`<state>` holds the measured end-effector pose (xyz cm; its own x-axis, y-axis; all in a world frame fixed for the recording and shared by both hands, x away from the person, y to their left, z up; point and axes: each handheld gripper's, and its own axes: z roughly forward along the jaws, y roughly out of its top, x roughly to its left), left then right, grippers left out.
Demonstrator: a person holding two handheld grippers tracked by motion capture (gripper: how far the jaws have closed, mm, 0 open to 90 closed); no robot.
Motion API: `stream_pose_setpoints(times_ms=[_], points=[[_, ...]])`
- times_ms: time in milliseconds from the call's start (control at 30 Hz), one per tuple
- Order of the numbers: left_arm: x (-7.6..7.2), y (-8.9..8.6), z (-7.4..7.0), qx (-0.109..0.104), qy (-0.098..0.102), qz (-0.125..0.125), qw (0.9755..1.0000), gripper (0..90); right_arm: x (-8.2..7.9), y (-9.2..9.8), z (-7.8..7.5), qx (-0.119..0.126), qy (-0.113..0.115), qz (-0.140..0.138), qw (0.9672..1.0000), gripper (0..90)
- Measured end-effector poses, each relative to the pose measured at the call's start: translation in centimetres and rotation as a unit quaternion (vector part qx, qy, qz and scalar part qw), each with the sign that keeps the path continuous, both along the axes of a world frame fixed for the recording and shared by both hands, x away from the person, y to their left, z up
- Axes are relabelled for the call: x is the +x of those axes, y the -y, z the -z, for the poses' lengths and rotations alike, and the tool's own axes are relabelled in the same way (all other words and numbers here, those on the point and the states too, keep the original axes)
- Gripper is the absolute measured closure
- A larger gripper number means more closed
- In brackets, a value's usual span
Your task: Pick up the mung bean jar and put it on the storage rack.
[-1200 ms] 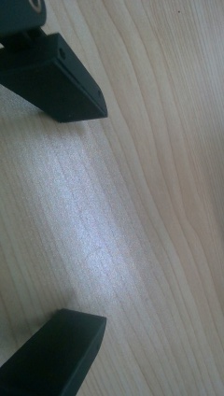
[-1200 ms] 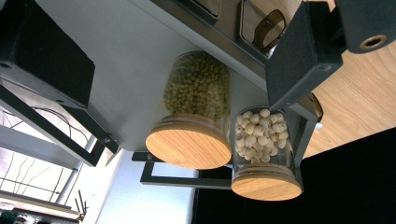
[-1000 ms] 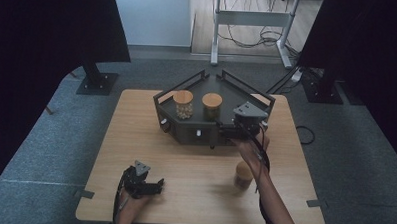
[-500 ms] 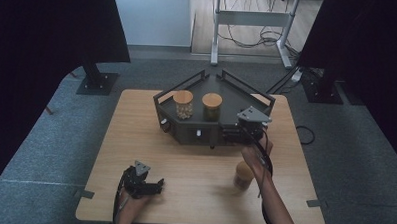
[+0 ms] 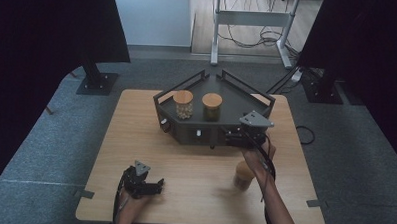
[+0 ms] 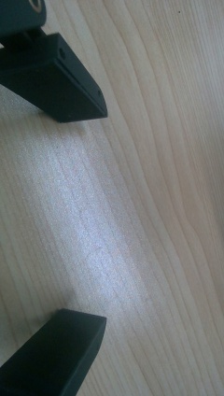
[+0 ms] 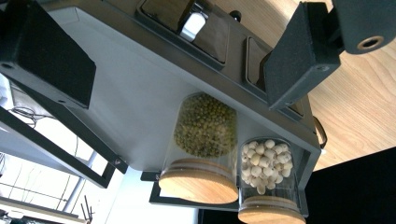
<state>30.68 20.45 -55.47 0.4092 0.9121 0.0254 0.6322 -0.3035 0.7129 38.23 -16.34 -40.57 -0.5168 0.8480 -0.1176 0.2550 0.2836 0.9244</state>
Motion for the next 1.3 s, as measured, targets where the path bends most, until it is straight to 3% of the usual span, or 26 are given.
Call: stream_pose_setpoints(times_ms=[1300], points=[[0.0, 0.0, 0.0, 0.001, 0.001, 0.000, 1.0000, 2.4, -2.0, 2.4, 1.6, 0.009, -0.003, 0.017, 0.9998, 8.5]])
